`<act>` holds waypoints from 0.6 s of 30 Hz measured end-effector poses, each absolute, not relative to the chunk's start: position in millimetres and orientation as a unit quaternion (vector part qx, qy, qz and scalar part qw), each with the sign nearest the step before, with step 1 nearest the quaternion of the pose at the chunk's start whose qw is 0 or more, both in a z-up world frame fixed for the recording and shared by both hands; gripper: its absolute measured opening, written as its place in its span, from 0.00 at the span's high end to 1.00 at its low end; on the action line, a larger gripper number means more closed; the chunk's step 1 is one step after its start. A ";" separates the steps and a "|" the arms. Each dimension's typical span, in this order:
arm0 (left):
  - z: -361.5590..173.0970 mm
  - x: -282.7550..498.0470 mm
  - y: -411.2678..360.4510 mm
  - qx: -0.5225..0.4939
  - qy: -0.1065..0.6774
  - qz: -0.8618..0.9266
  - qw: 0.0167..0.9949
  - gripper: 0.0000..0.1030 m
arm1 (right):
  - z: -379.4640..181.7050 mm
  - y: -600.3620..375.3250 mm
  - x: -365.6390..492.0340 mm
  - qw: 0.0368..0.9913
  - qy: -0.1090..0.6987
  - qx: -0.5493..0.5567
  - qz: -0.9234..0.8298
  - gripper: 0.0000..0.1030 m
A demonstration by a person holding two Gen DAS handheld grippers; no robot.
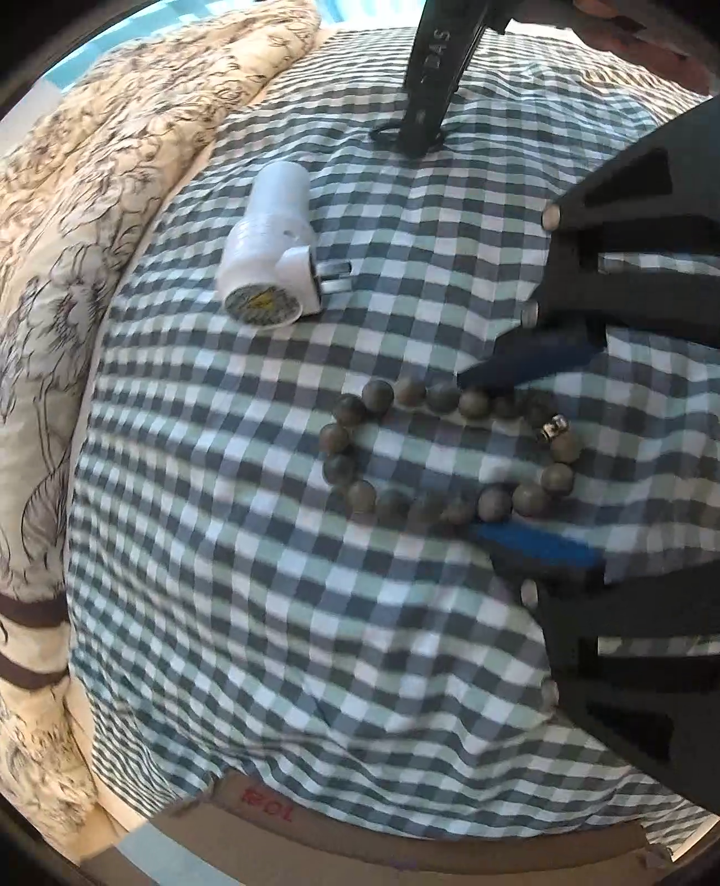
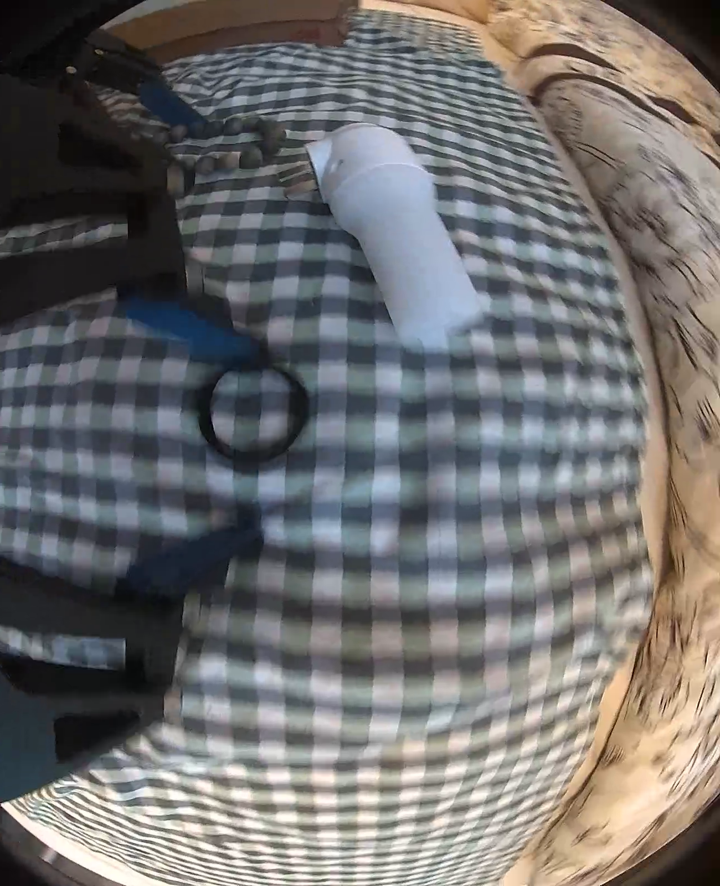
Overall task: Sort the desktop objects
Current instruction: 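Grasp the bead bracelet with the left gripper while the right grasps the black hair tie, then carry bracelet and hair tie into the box and open both grippers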
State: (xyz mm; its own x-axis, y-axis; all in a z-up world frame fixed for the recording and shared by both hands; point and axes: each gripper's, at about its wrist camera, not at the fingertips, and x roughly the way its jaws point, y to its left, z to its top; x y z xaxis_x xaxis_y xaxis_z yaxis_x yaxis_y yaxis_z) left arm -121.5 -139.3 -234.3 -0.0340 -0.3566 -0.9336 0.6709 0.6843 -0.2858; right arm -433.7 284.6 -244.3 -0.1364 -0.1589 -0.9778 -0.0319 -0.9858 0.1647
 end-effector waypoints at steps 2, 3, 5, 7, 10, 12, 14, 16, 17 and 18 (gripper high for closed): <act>-231.7 -113.7 -128.4 0.116 0.619 -0.374 0.681 0.70 | -241.3 296.7 -431.7 0.040 -0.095 0.656 -0.748 0.91; -229.4 -108.4 -119.9 0.110 0.622 -0.375 0.679 0.74 | -239.5 300.2 -429.8 0.038 -0.099 0.654 -0.749 0.93; -225.0 -104.6 -113.5 0.106 0.623 -0.375 0.678 0.77 | -234.8 305.0 -426.3 0.037 -0.103 0.652 -0.750 0.93; -218.0 -100.5 -107.7 0.109 0.620 -0.377 0.679 0.77 | -223.8 310.7 -421.0 0.038 -0.111 0.642 -0.757 0.93; -200.7 -98.7 -100.8 0.114 0.613 -0.381 0.682 0.78 | -206.2 320.5 -415.9 0.039 -0.127 0.633 -0.762 0.94; -190.2 -96.5 -92.0 0.112 0.612 -0.384 0.682 0.78 | -191.1 329.4 -413.7 0.040 -0.132 0.627 -0.767 0.94; -179.3 -92.1 -79.1 0.110 0.610 -0.387 0.683 0.78 | -178.4 329.3 -407.9 0.042 -0.134 0.623 -0.770 0.93; -169.5 -94.4 -73.6 0.110 0.607 -0.391 0.683 0.78 | -162.1 327.4 -398.2 0.047 -0.137 0.617 -0.773 0.94; -165.7 -94.8 -69.1 0.109 0.605 -0.394 0.683 0.78 | -155.9 326.0 -392.8 0.049 -0.136 0.615 -0.775 0.94; -162.3 -95.2 -66.2 0.109 0.604 -0.395 0.684 0.78 | -153.7 320.1 -392.4 0.051 -0.136 0.612 -0.778 0.94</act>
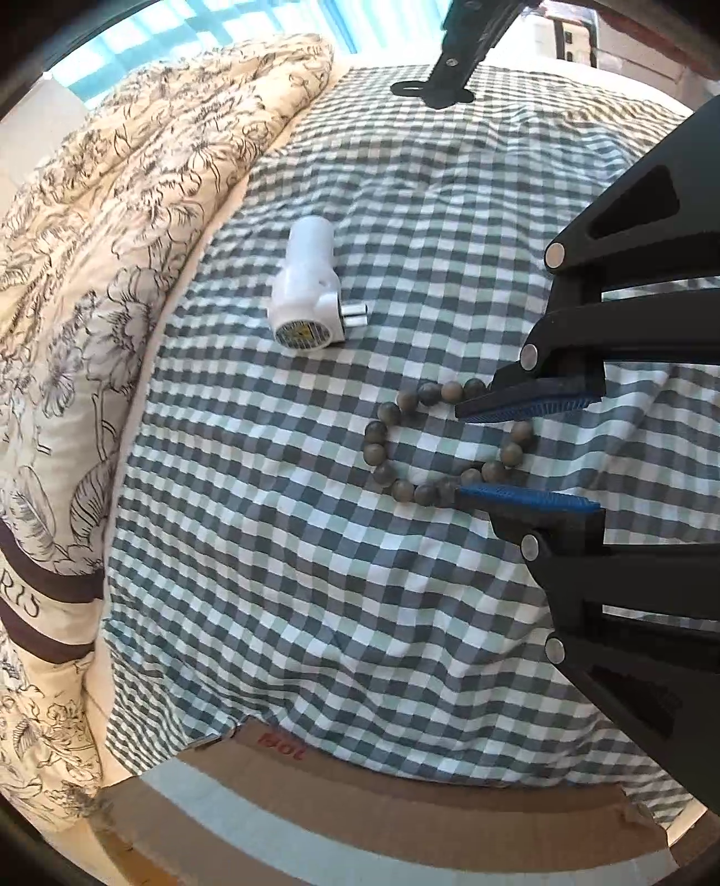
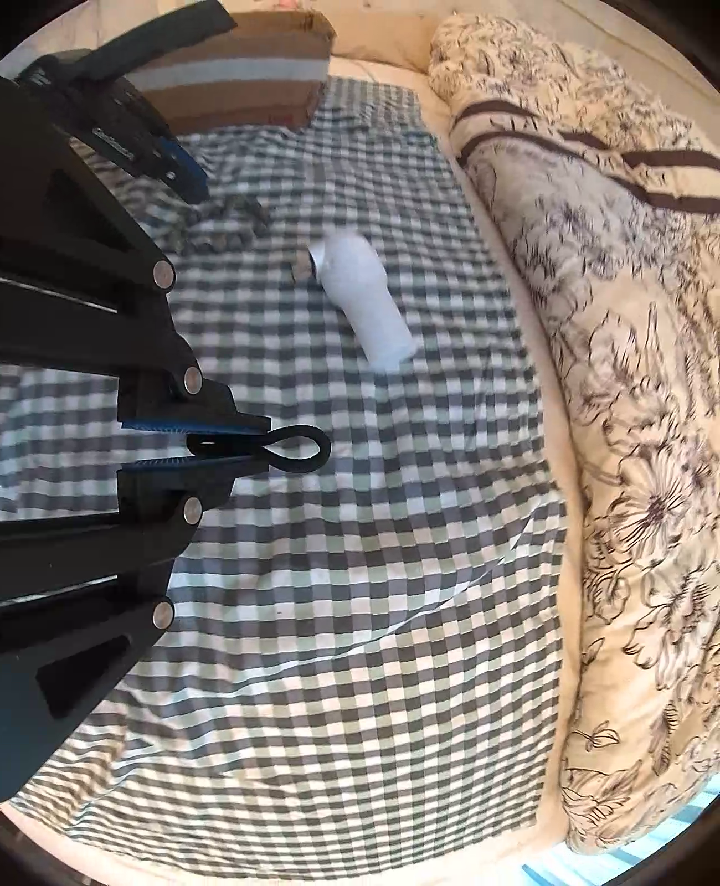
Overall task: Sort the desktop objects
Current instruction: 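Carry bracelet and hair tie into the box and open both grippers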
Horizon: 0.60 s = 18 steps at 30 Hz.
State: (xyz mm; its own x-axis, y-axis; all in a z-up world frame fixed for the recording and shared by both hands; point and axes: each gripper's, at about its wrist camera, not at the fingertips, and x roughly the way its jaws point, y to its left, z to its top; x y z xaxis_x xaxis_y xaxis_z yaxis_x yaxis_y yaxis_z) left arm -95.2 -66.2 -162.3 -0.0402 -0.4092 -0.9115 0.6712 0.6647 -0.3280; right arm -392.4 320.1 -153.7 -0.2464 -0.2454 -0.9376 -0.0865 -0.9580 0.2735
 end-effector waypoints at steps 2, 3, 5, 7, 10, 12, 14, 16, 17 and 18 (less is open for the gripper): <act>-156.7 -96.0 -65.7 0.104 0.599 -0.398 0.687 0.80 | -144.6 317.0 -388.8 0.055 -0.137 0.608 -0.780 0.94; -158.8 -94.9 -73.7 0.101 0.597 -0.400 0.688 0.82 | -141.6 314.9 -385.4 0.058 -0.139 0.607 -0.780 0.94; -164.8 -97.9 -104.1 0.100 0.599 -0.407 0.682 0.81 | -132.0 312.1 -374.8 0.062 -0.140 0.603 -0.783 0.94; -173.7 -99.6 -116.0 0.103 0.617 -0.412 0.662 0.56 | -128.9 307.1 -366.3 0.066 -0.141 0.603 -0.783 0.94; -187.4 -100.5 -116.3 0.084 0.624 -0.401 0.665 0.09 | -125.5 303.2 -356.0 0.070 -0.143 0.599 -0.785 0.94; -199.8 -101.9 -120.4 0.071 0.635 -0.399 0.657 0.09 | -127.4 299.6 -352.4 0.071 -0.142 0.597 -0.786 0.94; -216.0 -105.1 -129.8 0.085 0.644 -0.389 0.653 0.09 | -130.3 297.6 -349.3 0.071 -0.140 0.597 -0.787 0.94; -235.3 -106.9 -139.8 0.122 0.645 -0.366 0.660 0.09 | -132.9 298.1 -345.7 0.069 -0.140 0.596 -0.787 0.94; -242.5 -106.3 -142.8 0.128 0.647 -0.360 0.660 0.09 | -134.7 298.4 -344.5 0.070 -0.141 0.598 -0.786 0.94; -246.5 -106.0 -145.7 0.128 0.648 -0.358 0.660 0.09 | -135.1 299.1 -343.1 0.068 -0.142 0.597 -0.786 0.93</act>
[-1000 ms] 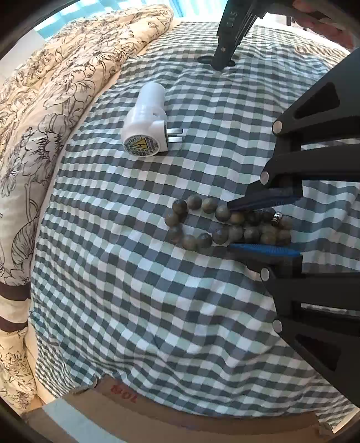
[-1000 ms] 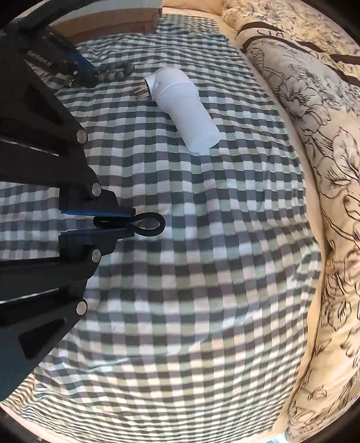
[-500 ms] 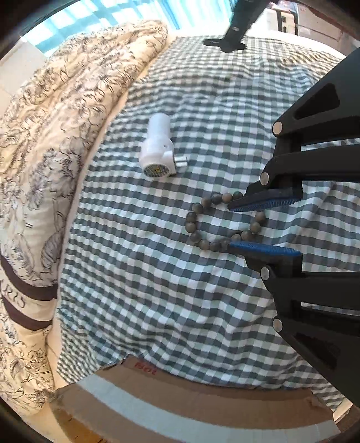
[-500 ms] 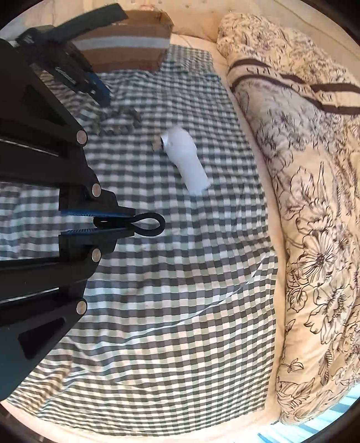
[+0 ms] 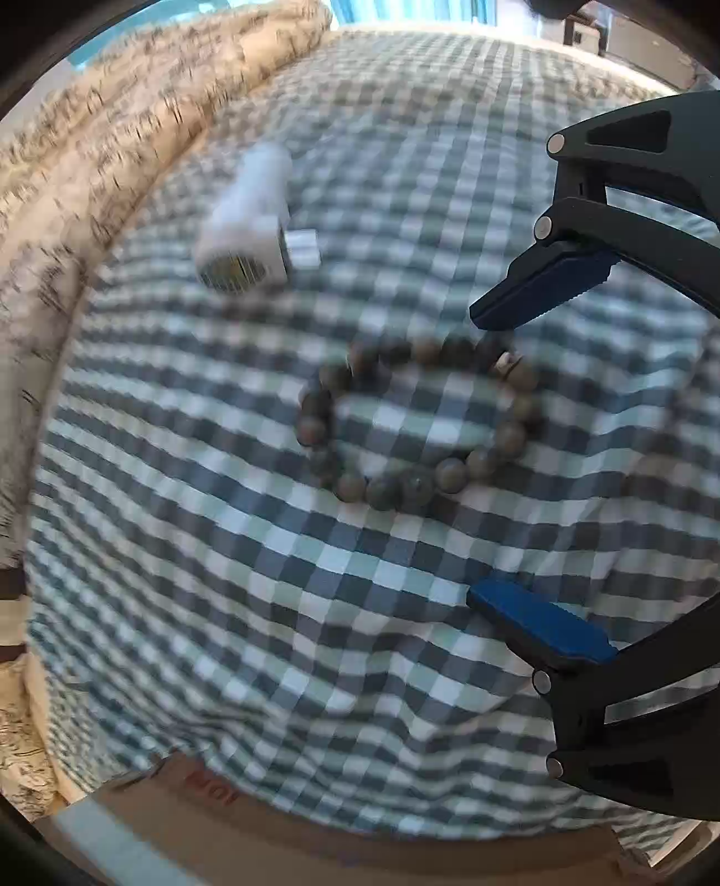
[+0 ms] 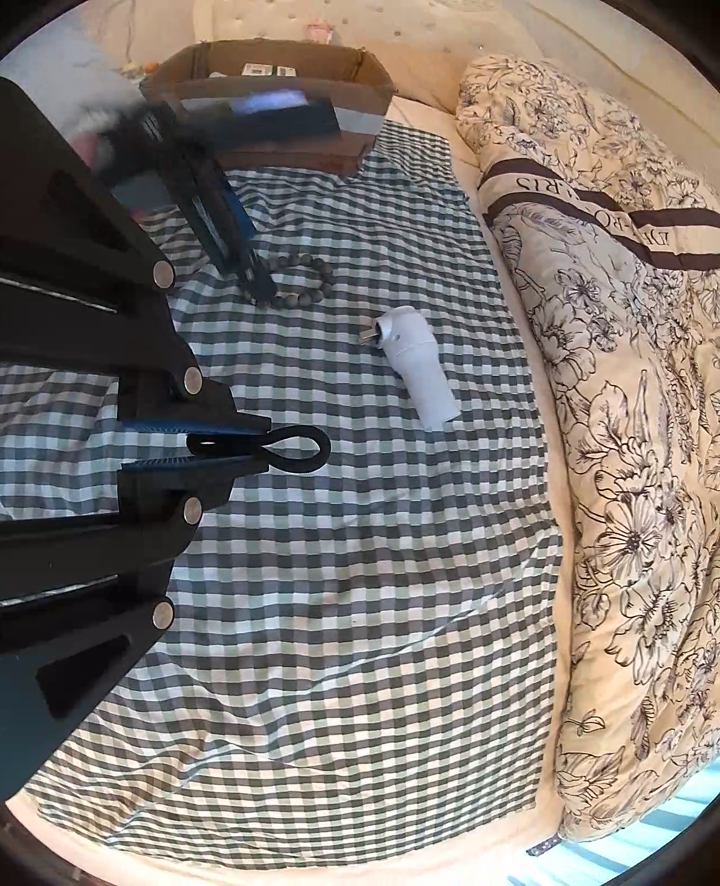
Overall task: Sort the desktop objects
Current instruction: 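Carry bracelet and hair tie into the box and open both grippers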
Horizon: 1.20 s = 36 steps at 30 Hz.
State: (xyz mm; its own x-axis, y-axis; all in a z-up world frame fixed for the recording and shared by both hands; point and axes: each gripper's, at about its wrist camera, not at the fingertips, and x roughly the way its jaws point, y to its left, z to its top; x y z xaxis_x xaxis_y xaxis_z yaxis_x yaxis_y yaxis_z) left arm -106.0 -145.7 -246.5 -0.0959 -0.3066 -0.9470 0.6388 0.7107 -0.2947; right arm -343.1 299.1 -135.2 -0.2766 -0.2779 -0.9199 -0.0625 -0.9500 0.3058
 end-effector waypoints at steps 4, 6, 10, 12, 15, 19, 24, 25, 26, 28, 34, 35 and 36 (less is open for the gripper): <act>-237.1 -106.2 -152.0 0.113 0.630 -0.362 0.677 0.57 | -138.5 300.5 -342.5 0.065 -0.149 0.599 -0.784 0.93; -229.7 -103.4 -151.5 0.120 0.620 -0.375 0.678 0.82 | -139.7 300.8 -343.5 0.062 -0.151 0.598 -0.785 0.93; -214.1 -99.2 -146.9 0.117 0.612 -0.403 0.670 0.89 | -140.1 300.0 -345.9 0.060 -0.164 0.597 -0.783 0.93; -201.9 -100.8 -144.9 0.118 0.599 -0.413 0.675 0.89 | -138.0 299.2 -347.2 0.061 -0.166 0.596 -0.783 0.93; -183.3 -101.8 -140.5 0.108 0.589 -0.427 0.678 0.89 | -130.9 297.1 -347.7 0.061 -0.167 0.592 -0.786 0.93; -174.0 -97.5 -135.9 0.102 0.589 -0.438 0.672 0.89 | -117.1 294.6 -348.3 0.065 -0.168 0.582 -0.793 0.93; -166.8 -98.3 -126.4 0.088 0.589 -0.436 0.675 0.89 | -103.5 290.1 -344.8 0.067 -0.167 0.573 -0.800 0.93; -162.8 -98.5 -123.9 0.083 0.588 -0.437 0.676 0.89 | -100.9 289.1 -343.2 0.068 -0.166 0.571 -0.801 0.93; -157.3 -98.4 -121.0 0.079 0.585 -0.438 0.678 0.89 | -98.1 287.4 -341.0 0.070 -0.165 0.570 -0.802 0.93; -143.7 -98.7 -113.4 0.072 0.581 -0.440 0.681 0.89 | -92.7 284.4 -337.0 0.071 -0.166 0.567 -0.804 0.93; -87.4 -87.4 -78.2 0.045 0.551 -0.454 0.699 0.89 | -70.9 264.3 -323.4 0.088 -0.160 0.559 -0.809 0.93; -76.0 -82.9 -69.9 0.038 0.544 -0.457 0.703 0.89 | -67.0 259.6 -321.3 0.092 -0.158 0.558 -0.809 0.93; -65.4 -78.1 -62.0 0.032 0.538 -0.459 0.706 0.89 | -61.1 252.4 -318.4 0.097 -0.157 0.556 -0.811 0.94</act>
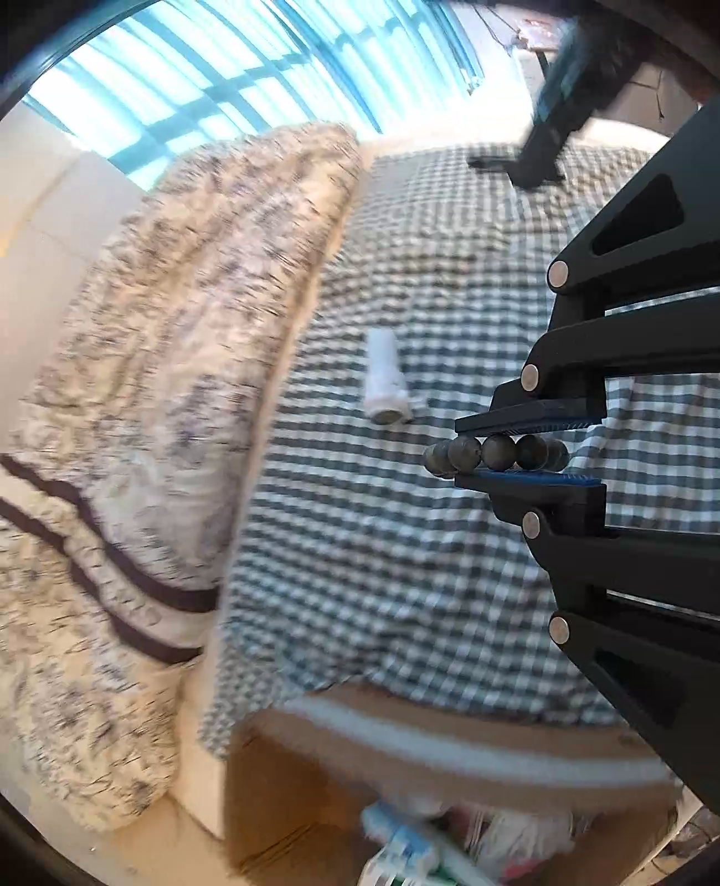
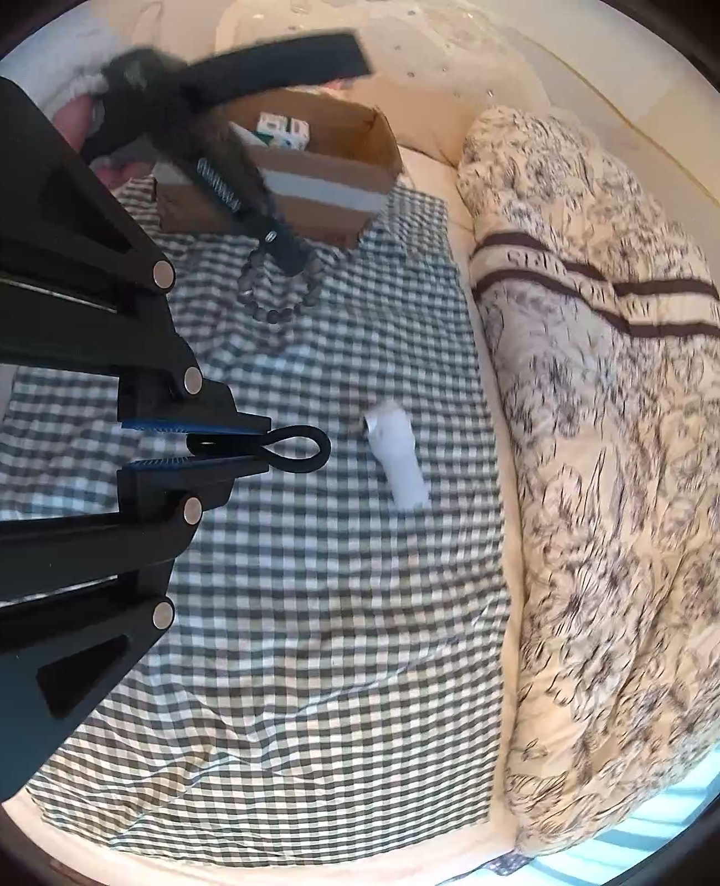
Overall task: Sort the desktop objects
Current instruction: 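Carry bracelet and hair tie into the box and open both grippers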
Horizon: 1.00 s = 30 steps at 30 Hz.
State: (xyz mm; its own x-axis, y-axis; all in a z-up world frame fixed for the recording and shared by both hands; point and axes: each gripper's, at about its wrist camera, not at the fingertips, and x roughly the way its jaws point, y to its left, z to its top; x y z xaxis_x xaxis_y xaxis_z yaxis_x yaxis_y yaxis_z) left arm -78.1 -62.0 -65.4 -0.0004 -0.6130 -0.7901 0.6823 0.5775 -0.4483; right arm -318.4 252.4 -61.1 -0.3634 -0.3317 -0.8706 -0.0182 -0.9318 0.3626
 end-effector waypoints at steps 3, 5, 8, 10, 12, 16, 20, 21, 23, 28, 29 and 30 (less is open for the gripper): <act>-32.6 -58.9 -33.7 0.016 0.517 -0.460 0.722 0.89 | -45.3 229.1 -312.1 0.106 -0.154 0.550 -0.814 0.93; -15.4 -43.8 -14.1 0.007 0.504 -0.458 0.733 0.89 | -34.3 209.9 -309.8 0.120 -0.148 0.547 -0.815 0.93; 2.5 -16.7 16.2 0.000 0.489 -0.453 0.746 0.89 | -15.7 171.3 -307.6 0.146 -0.132 0.540 -0.819 0.93; 7.4 0.4 32.1 0.005 0.486 -0.449 0.750 0.89 | -0.5 139.5 -306.3 0.163 -0.125 0.533 -0.821 0.93; 8.2 20.6 48.9 0.009 0.487 -0.445 0.752 0.89 | 13.1 111.1 -305.3 0.176 -0.122 0.525 -0.824 0.94; 2.4 56.2 81.6 0.019 0.483 -0.439 0.757 0.89 | 29.6 46.7 -305.3 0.201 -0.114 0.514 -0.826 0.94; -12.7 86.1 101.6 0.038 0.483 -0.444 0.754 0.89 | 30.4 -10.5 -308.5 0.216 -0.123 0.518 -0.818 0.94; -17.4 92.1 105.6 0.040 0.485 -0.445 0.752 0.89 | 28.2 -23.7 -309.6 0.217 -0.121 0.521 -0.816 0.94; -27.8 104.3 111.4 0.043 0.493 -0.447 0.745 0.89 | 20.8 -46.9 -312.0 0.219 -0.118 0.528 -0.812 0.94; -44.7 121.9 116.7 0.065 0.509 -0.452 0.730 0.41 | 6.5 -79.4 -320.5 0.209 -0.127 0.542 -0.804 0.67; -45.6 123.9 118.4 0.068 0.508 -0.449 0.732 0.29 | 4.6 -82.1 -322.7 0.197 -0.127 0.547 -0.804 0.25; -45.5 125.4 120.0 0.066 0.504 -0.448 0.735 0.20 | 5.0 -84.1 -322.9 0.186 -0.129 0.549 -0.805 0.06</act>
